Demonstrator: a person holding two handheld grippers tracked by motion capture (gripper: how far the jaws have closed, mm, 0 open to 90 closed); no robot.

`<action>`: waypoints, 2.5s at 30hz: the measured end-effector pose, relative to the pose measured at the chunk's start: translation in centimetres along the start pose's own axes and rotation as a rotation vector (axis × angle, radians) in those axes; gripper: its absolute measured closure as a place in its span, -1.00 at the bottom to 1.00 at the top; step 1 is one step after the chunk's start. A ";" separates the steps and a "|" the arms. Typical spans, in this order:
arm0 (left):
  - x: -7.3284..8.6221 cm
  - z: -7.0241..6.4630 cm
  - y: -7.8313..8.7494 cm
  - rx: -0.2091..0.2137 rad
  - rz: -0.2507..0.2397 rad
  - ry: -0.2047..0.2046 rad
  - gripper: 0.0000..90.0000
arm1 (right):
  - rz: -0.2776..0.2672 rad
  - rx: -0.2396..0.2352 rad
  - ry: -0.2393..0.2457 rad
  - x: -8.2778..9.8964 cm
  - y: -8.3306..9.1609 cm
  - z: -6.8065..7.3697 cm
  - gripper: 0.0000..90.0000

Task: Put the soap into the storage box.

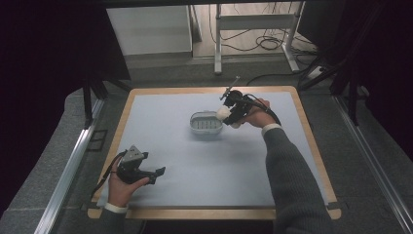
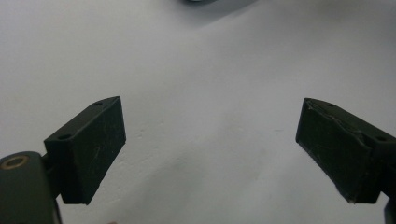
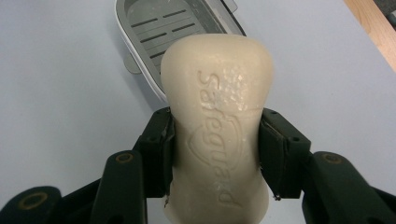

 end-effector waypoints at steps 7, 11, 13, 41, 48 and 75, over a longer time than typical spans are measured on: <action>0.0 0.1 0.1 -0.006 -0.001 -0.003 -0.80 | 0.001 0.017 0.021 -0.8 -0.2 -0.3 0.11; 0.0 0.1 0.0 -0.004 -0.003 -0.003 -0.80 | 0.010 0.021 0.048 -1.6 -0.5 -0.3 0.11; 0.0 0.1 0.0 -0.003 -0.004 -0.003 -0.80 | 0.005 0.013 0.053 -2.0 -0.7 -0.1 0.11; -0.7 -0.4 0.6 0.077 -0.067 0.039 -0.80 | 0.028 -0.053 0.182 -5.1 -5.8 2.0 0.10; -0.5 -0.4 0.4 0.072 -0.054 0.032 -0.80 | 0.042 -0.055 0.200 -5.0 -6.4 1.9 0.10; -0.5 -0.4 0.9 0.066 -0.053 0.041 -0.80 | -0.260 -0.162 -0.078 -2.6 -1.2 2.9 -0.35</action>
Point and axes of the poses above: each handheld gripper's, and its own axes: y roughly backward along the jaws, x roughly out of its underside, z roughly to its left, the point moved 7 cm from there along -y, roughly forward along the jaws, and after that the axes turned 8 degrees about -y, right-handed, at the moved point
